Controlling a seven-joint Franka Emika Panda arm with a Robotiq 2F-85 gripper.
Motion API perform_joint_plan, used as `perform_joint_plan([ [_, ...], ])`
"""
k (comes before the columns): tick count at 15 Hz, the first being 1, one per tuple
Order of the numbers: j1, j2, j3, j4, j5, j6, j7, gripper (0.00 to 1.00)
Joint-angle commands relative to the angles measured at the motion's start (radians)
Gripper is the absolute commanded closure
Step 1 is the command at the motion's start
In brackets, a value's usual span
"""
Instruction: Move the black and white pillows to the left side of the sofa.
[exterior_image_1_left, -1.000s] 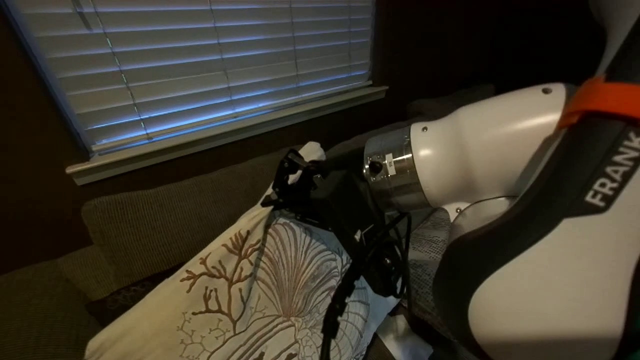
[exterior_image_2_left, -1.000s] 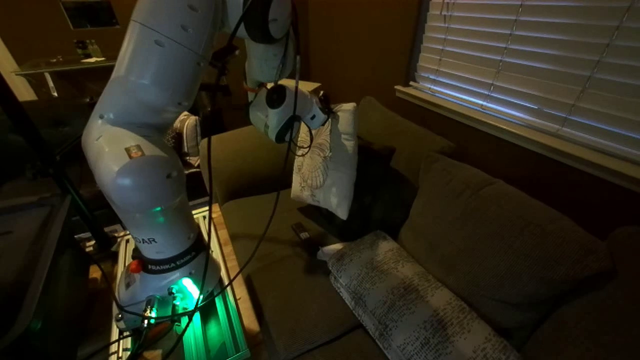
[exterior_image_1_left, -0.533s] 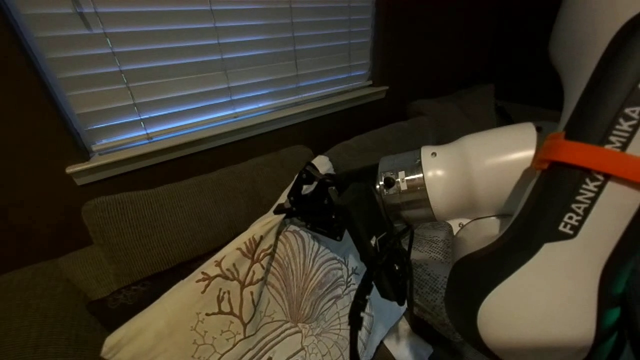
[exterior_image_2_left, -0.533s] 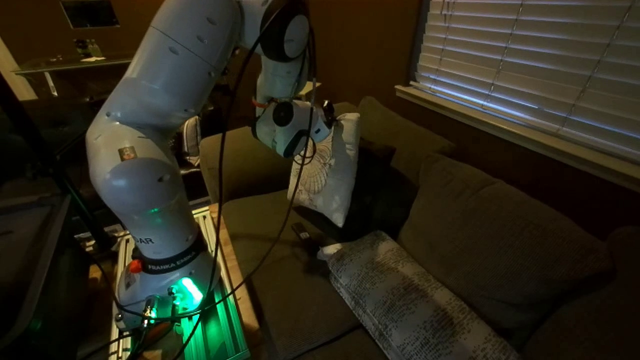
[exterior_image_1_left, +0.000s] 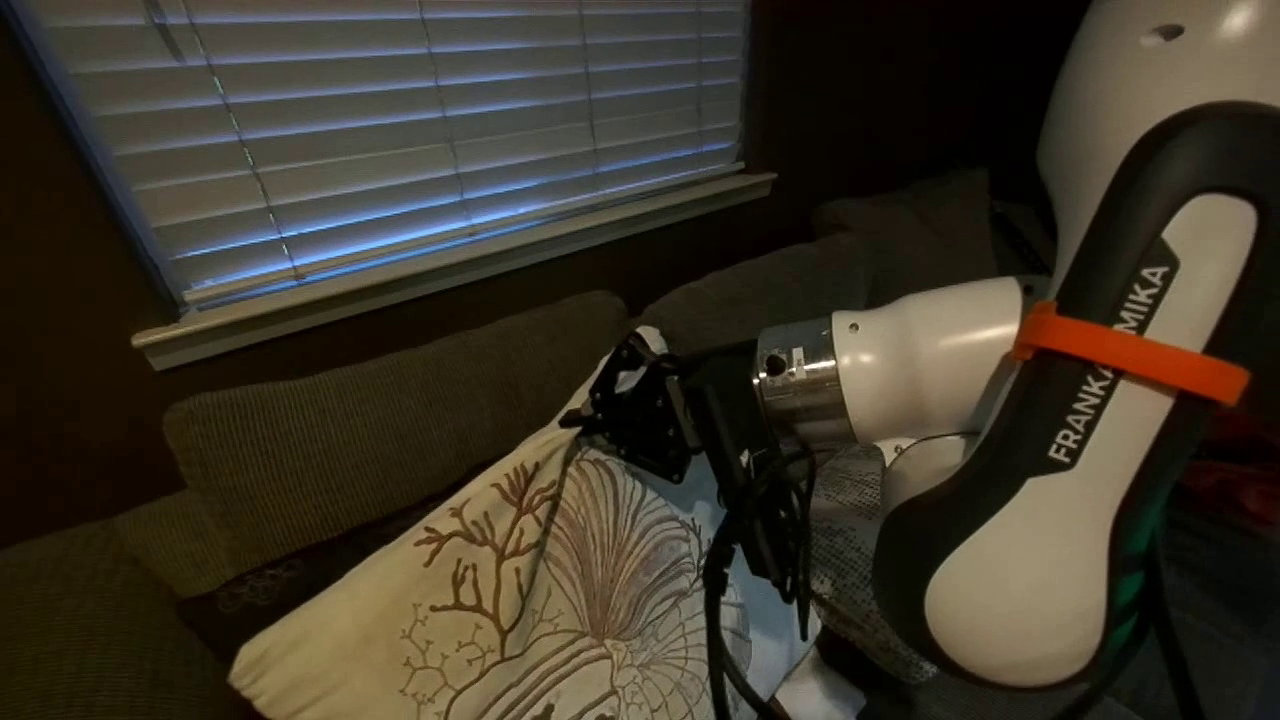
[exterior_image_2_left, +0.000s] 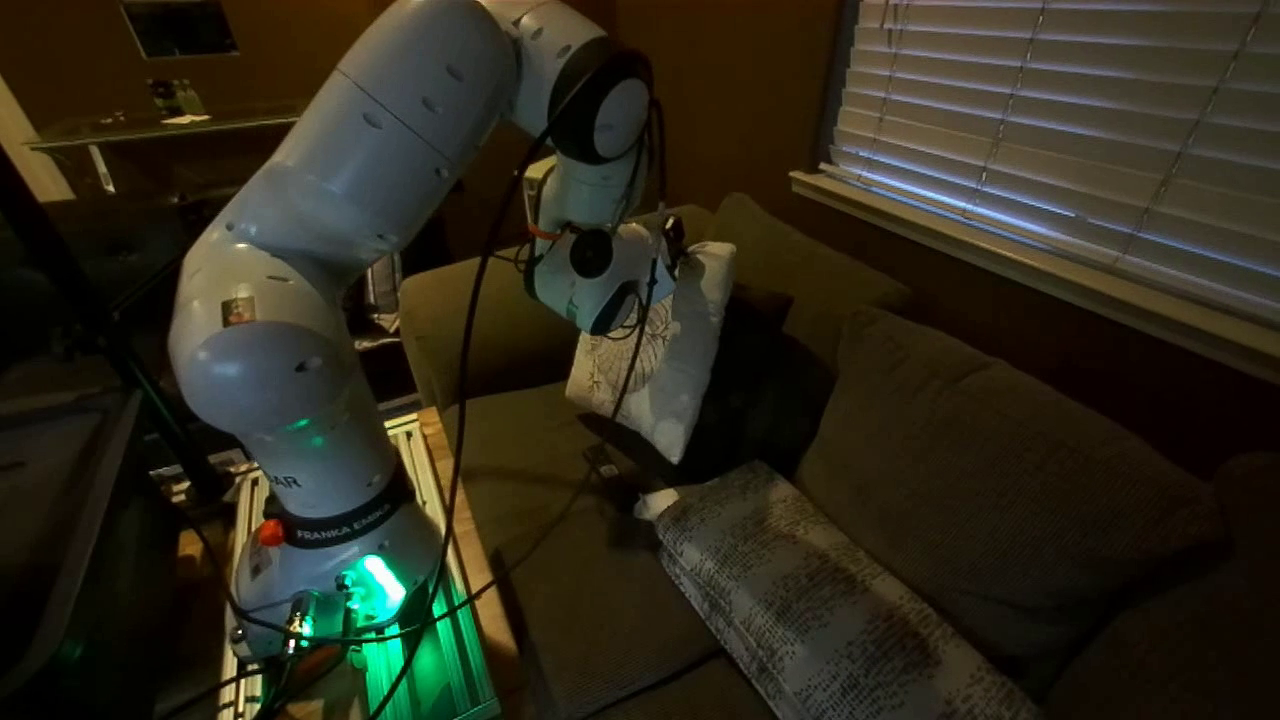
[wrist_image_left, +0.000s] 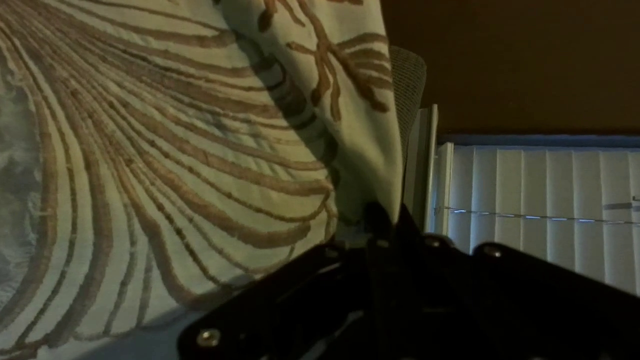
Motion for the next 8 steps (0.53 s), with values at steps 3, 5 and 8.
perform_joint_plan([
  [3,0.051,0.026,0.022,0.024,0.133,0.072,-0.006,0.99],
  [5,0.087,0.023,0.027,0.019,0.229,0.086,-0.015,0.99],
  [8,0.139,0.039,0.038,0.009,0.355,0.131,-0.001,0.99],
])
